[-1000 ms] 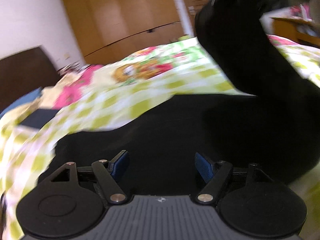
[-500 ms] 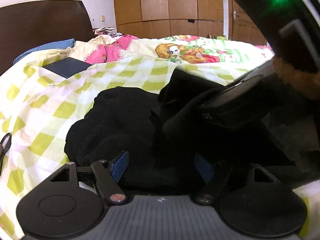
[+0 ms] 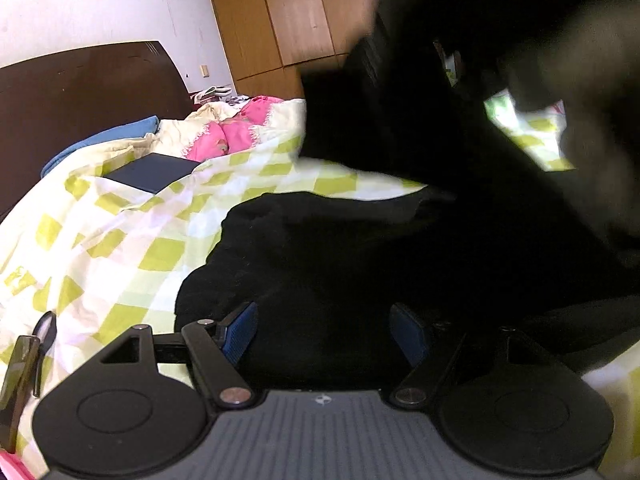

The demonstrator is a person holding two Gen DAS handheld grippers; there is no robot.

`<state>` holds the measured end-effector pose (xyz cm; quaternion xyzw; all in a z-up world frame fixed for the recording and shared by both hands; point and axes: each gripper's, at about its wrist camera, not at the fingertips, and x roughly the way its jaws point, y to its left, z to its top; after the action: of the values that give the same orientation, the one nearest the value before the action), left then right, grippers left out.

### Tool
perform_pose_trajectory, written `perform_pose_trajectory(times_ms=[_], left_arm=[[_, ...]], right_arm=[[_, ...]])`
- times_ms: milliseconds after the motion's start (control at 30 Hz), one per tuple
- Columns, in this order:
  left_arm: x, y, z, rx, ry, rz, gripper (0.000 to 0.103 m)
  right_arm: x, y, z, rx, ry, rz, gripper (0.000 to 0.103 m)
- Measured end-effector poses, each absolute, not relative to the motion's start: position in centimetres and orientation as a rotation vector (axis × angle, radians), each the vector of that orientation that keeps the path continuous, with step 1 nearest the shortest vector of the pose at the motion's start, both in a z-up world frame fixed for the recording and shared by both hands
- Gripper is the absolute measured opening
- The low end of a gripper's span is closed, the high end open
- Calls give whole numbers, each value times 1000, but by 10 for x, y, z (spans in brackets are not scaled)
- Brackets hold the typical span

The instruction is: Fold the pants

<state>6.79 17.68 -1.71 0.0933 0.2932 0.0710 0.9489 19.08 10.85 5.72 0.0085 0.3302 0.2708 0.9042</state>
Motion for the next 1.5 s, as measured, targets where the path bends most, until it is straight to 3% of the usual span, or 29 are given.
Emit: perform_pose_trajectory(times_ms=[100,300,500,600,733,833,1267,1500], left_arm=[[65,179,-21,186,610,151,86],[54,184,-20,163,611,165,86],[49,195,-22,132,627,183,86],[50,191,-23,171,624,177,86],[48,187,-20,168,631,185,86],[46,187,-18,191,632,192,86],[27,191,-1,259,627,278,86],[34,189,2,254,622,277,86]], right_arm=[[183,133,68,-24,648,598,8],[182,190,11,-139,759,629,9],[182,204,8,-119,735,603,10],[191,205,0,-122,799,642,19],[194,208,-3,-107,806,654,21],[190,204,2,-58,805,720,43],[177,122,41,53,698,737,44],[176,140,36,41,729,841,45]])
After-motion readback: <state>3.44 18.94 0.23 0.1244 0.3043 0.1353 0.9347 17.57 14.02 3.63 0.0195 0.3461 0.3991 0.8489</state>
